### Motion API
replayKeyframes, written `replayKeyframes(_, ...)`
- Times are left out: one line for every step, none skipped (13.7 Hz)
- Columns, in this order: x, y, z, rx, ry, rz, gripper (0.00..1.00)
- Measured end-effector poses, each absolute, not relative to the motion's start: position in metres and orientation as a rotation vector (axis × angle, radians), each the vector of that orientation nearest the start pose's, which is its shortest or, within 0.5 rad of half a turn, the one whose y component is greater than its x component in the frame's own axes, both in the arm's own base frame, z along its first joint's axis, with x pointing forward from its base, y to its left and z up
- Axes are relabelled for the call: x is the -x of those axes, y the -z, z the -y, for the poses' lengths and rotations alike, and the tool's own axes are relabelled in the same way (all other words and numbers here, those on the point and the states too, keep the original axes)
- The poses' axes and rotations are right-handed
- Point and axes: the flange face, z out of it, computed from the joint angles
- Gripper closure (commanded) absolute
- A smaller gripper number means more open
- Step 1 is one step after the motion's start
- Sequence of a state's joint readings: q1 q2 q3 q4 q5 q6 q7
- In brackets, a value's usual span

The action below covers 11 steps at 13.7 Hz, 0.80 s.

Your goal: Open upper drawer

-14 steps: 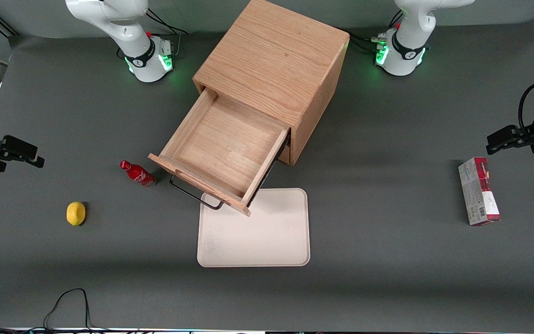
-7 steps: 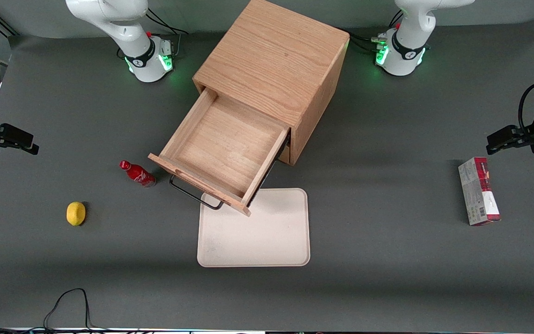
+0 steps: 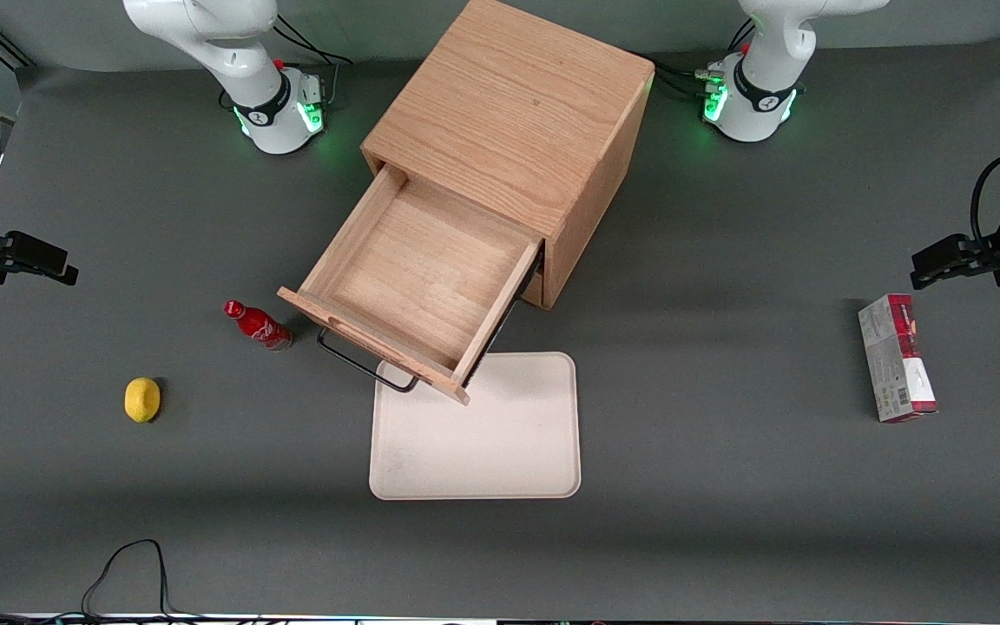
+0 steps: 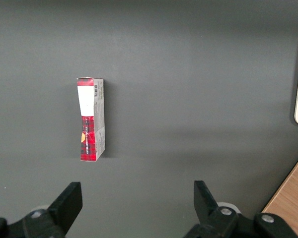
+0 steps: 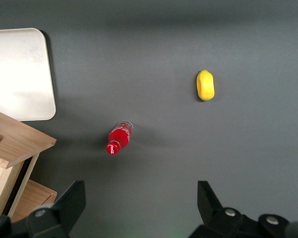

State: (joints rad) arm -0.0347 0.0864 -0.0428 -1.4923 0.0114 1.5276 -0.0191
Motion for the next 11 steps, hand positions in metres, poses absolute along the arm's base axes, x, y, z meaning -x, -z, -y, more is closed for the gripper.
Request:
replayKeyframes(-0.575, -0.6086, 0.0411, 3.129, -0.08, -0.088, 0.0)
replayKeyframes(-0.575, -0.6085, 0.0406, 3.13, -0.081, -0.087, 0.0)
replayKeyframes(-0.575, -0.6085, 0.0407, 3.131, -0.081, -0.088, 0.0)
replayKeyframes(-0.575, -0.6085, 0.0413, 3.131, -0.081, -0.09, 0.0)
replayKeyframes(-0.5749, -0.6085, 0.0418, 3.131, -0.081, -0.091, 0.0)
replayKeyframes(-0.5749, -0.6085, 0.0419, 3.131, -0.081, -0.092, 0.0)
replayKeyframes(-0.5749, -0.6084, 0.042, 3.131, -0.081, -0.092, 0.0)
replayKeyframes(-0.5749, -0.6084, 0.0419, 3.131, -0.081, -0.092, 0.0)
replayKeyframes(-0.5749, -0.6084, 0.0419, 3.131, -0.081, -0.092, 0.0)
replayKeyframes(-0.5749, -0.6083, 0.0421, 3.133, -0.082, -0.092, 0.0)
replayKeyframes(-0.5748, -0.6083, 0.0431, 3.143, -0.083, -0.092, 0.0)
